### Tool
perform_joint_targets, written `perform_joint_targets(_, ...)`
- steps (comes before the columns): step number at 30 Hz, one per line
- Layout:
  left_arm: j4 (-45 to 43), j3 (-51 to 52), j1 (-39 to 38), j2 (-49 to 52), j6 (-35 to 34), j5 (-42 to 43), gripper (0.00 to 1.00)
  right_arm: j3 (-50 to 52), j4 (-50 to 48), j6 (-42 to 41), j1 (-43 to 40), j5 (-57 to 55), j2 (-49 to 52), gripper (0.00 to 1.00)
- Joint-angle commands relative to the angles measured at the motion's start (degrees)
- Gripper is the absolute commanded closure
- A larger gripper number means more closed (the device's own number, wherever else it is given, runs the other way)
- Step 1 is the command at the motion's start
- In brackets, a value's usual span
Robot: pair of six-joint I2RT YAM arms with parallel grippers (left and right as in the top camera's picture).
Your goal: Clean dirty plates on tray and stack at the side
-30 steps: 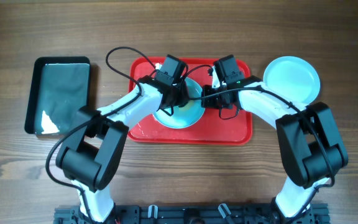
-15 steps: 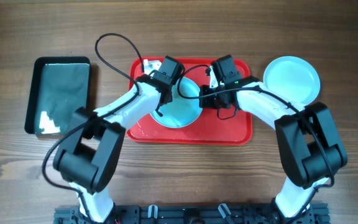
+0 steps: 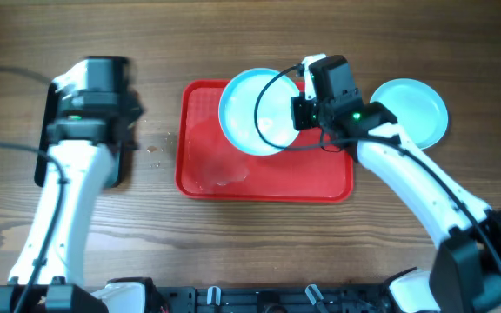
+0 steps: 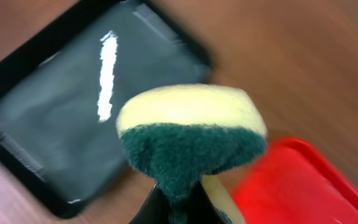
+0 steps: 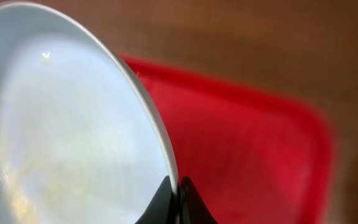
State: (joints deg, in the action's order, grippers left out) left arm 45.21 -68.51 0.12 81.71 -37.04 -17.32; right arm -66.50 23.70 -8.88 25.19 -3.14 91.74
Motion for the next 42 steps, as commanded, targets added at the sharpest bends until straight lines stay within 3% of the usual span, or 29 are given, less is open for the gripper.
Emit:
perform_joint_targets(1,3.08,0.37,10.05,1.81,-0.7,10.12,0.96,-1.44,-4.31,14.03,6.12,-21.42,-3.91,0.96)
perform_joint_targets(6,3.52,0.37,17.7,3.17,3.82,15.41,0.96,-1.44,-17.0,41.88,14.47,-42.88,-3.96,0.96)
perform_joint_targets(9,3.08,0.37,18.91,3.17,3.82,16.65,0.96,-1.44,-28.65,70.31,19.71,-49.35,-3.96,0.96)
perform_joint_targets(11,3.08,0.37,18.91,3.17,3.82,16.65,0.96,-1.44,-35.12,84.35,22.34,-50.9,-3.96,0.96)
perform_joint_targets(17,3.08,0.42,18.91,3.17,3.82,16.65,0.96,-1.44,-48.98,109.42,27.87,-50.86,-3.96,0.96)
perform_joint_targets(19,3.08,0.42,18.91,3.17,3.82,16.65,0.96,-1.44,-49.22,111.3,28.55,-50.86,-3.96,0.96)
perform_joint_targets(23,3.1,0.42,18.91,3.17,3.82,16.65,0.96,-1.42,-49.2,109.96,28.74,-50.88,-3.96,0.96)
perform_joint_targets(26,3.02,0.79,18.91,3.17,3.82,16.65,0.96,-1.42,-49.13,104.17,28.72,-50.86,-3.96,0.96)
perform_joint_targets(29,2.99,1.03,18.91,3.45,3.85,16.63,0.96,-1.42,-46.25,81.74,26.75,-50.29,-3.96,0.96)
perform_joint_targets(31,2.97,1.07,18.91,3.72,3.82,16.63,0.96,-1.38,-31.26,52.61,22.1,-42.1,-3.85,0.96)
perform_joint_targets(32,2.82,1.07,18.91,3.82,3.85,16.63,0.96,-1.38,-24.13,43.74,20.11,-33.66,-3.52,0.95)
perform_joint_targets(35,1.38,1.11,18.91,5.07,3.87,15.3,0.96,-1.38,-9.18,38.93,15.21,-11.89,-1.6,0.96)
perform_joint_targets(38,-1.95,1.16,18.91,8.26,3.82,14.29,0.96,-1.38,-6.93,26.14,13.46,-11.58,-1.2,0.96)
perform_joint_targets(42,-8.66,1.16,18.93,14.1,3.82,14.32,0.95,-1.38,-8.24,18.45,13.46,-11.56,-1.22,0.96)
